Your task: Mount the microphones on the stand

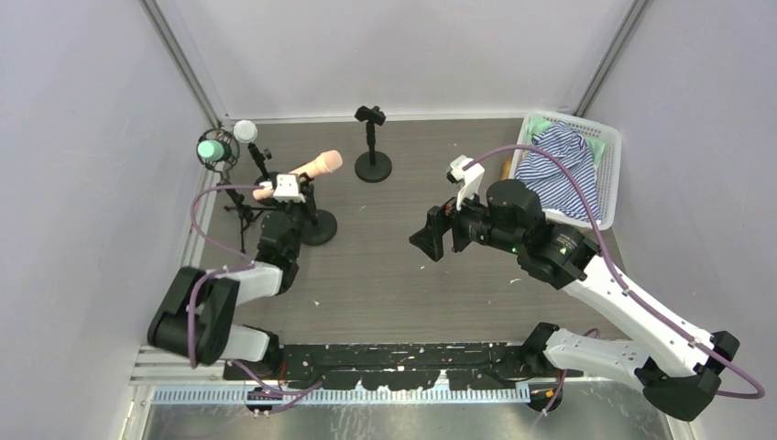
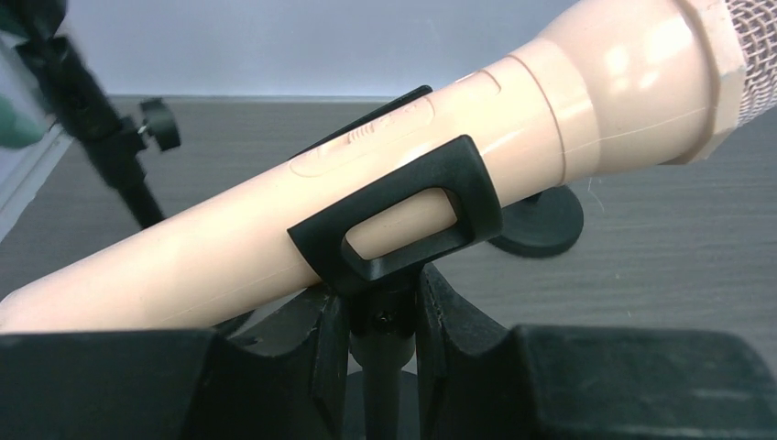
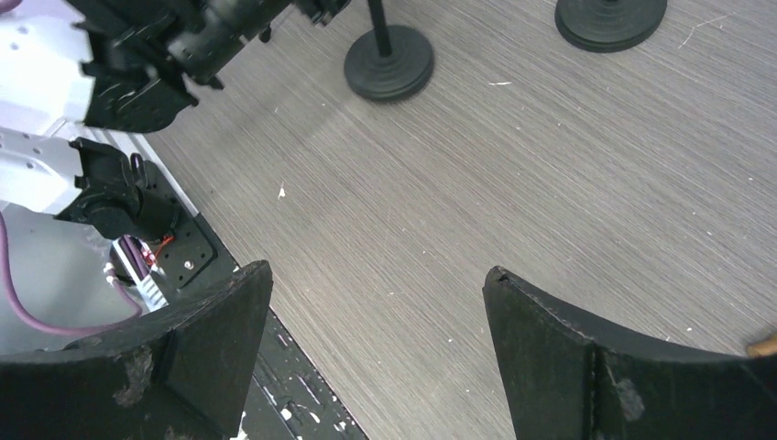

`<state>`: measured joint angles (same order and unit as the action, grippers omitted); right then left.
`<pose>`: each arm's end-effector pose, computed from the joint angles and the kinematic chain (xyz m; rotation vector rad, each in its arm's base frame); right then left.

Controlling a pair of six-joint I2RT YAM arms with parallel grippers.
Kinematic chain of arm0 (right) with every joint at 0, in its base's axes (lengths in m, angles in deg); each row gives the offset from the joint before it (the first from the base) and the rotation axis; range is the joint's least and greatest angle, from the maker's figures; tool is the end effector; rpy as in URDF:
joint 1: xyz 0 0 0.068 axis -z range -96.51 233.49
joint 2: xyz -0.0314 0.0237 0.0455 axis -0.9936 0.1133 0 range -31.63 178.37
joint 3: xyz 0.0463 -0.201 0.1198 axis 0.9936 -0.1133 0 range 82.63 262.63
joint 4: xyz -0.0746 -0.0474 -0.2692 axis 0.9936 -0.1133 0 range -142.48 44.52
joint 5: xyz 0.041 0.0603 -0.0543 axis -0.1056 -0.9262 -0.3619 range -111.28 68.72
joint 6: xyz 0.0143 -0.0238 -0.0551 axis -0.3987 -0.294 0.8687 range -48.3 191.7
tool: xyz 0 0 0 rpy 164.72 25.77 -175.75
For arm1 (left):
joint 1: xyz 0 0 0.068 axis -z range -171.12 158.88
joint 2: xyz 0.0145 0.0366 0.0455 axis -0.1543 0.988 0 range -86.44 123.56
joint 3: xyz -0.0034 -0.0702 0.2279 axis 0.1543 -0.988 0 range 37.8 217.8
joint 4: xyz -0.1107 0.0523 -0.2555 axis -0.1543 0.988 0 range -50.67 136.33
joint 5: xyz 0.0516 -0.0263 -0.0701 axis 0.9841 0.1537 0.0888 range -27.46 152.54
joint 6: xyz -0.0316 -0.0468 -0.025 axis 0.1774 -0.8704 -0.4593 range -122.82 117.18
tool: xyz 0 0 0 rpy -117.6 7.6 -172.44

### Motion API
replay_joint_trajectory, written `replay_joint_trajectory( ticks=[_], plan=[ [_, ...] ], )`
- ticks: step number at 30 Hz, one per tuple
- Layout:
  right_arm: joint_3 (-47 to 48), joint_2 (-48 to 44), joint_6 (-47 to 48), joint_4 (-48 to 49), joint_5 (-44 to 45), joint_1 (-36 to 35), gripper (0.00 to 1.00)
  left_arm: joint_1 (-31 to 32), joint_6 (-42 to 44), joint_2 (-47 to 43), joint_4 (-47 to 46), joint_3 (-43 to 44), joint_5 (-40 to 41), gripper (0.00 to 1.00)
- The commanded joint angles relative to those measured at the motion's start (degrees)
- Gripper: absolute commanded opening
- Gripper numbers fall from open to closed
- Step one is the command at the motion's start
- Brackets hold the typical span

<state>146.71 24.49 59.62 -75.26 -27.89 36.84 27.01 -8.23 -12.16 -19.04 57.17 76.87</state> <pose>0.1758 0.1940 0.3550 -0.6795 1.9160 0.7764 0.2700 -0.0764 0.1555 -0.0327 1.5135 -0.1406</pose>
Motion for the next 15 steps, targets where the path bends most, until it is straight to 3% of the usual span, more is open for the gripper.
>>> replay_joint_trajectory(
  ticks=[1, 7, 15],
  plan=[
    [-0.29, -2.20, 1.03, -0.93, 1.02, 0.07, 0.90, -2.81, 0.85, 11.10, -19.77, 5.68, -7.85, 0.00],
    [-1.03, -4.48, 1.67, -3.15, 2.30, 0.07, 0.90, -5.76, 0.89, 24.63, -23.63, 15.02, -17.07, 0.00],
    [-1.65, -6.17, 2.18, -4.76, 2.92, 0.09, 0.90, -12.06, -0.99, 32.20, -23.43, 22.57, -23.89, 0.00]
  ],
)
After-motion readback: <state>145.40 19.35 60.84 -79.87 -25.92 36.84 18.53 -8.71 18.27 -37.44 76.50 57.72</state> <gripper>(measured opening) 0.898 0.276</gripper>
